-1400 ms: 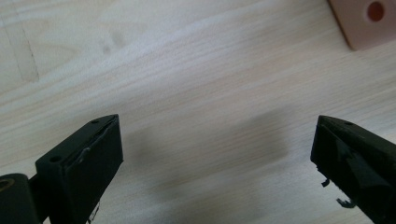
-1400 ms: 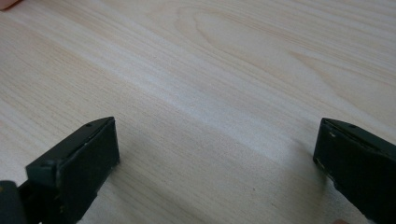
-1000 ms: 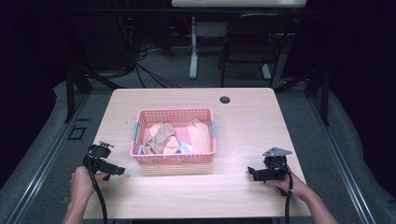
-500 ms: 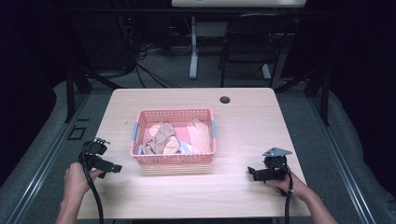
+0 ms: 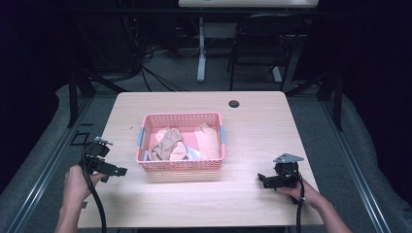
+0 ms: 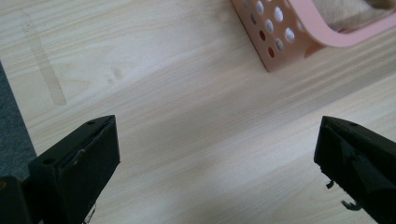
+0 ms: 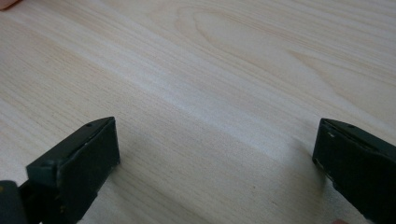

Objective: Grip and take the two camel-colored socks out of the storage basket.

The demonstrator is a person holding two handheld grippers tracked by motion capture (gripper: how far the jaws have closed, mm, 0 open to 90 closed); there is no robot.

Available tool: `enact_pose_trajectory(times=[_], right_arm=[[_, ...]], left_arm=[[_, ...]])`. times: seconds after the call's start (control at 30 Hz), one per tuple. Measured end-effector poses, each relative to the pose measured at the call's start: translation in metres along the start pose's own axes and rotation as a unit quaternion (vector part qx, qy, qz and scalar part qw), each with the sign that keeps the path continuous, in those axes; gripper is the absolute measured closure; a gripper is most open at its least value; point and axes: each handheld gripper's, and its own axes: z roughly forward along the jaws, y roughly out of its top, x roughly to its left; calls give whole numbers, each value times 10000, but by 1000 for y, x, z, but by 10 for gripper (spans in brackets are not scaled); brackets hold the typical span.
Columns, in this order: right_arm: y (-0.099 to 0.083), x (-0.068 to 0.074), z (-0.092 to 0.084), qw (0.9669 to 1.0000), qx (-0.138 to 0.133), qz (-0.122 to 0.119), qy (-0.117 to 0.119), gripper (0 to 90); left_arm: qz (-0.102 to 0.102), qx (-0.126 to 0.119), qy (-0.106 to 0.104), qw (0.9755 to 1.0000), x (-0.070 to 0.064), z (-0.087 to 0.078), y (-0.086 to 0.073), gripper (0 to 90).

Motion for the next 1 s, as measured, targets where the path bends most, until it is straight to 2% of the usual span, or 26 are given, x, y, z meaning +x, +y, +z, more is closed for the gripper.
enact_pose_trajectory(times=[0.17, 0.3, 0.4, 0.6, 0.63, 0.77, 0.8, 0.97, 1.0], right_arm=[[0, 0, 1, 10000, -30, 0, 9, 0], [0, 1, 1, 10000, -25, -1, 9, 0], [0, 1, 1, 10000, -20, -12, 17, 0], [0, 1, 0, 10000, 6, -48, 22, 0], [-1, 1, 0, 10000, -5, -52, 54, 0], [-1, 2, -1, 10000, 2, -31, 49, 0], [-1, 1, -1, 10000, 36, -49, 26, 0], [0, 1, -1, 10000, 36, -49, 25, 0], [-1, 2, -1, 10000, 24, -38, 24, 0]], left_arm=[[63, 214, 34, 9997, -2, -7, 11, 3], [121, 289, 88, 9995, -5, -13, 19, 2], [196, 242, 83, 9995, -7, -24, 32, 2], [272, 149, 97, 9995, -11, -36, 51, 14], [301, 132, 73, 9994, -12, -39, 58, 19], [384, 105, 60, 9992, -15, -41, 68, 15], [512, 146, 40, 9986, -17, -41, 75, 6], [656, 153, 25, 9977, -25, -38, 87, 1], [709, 177, 13, 9973, -28, -36, 94, 1]])
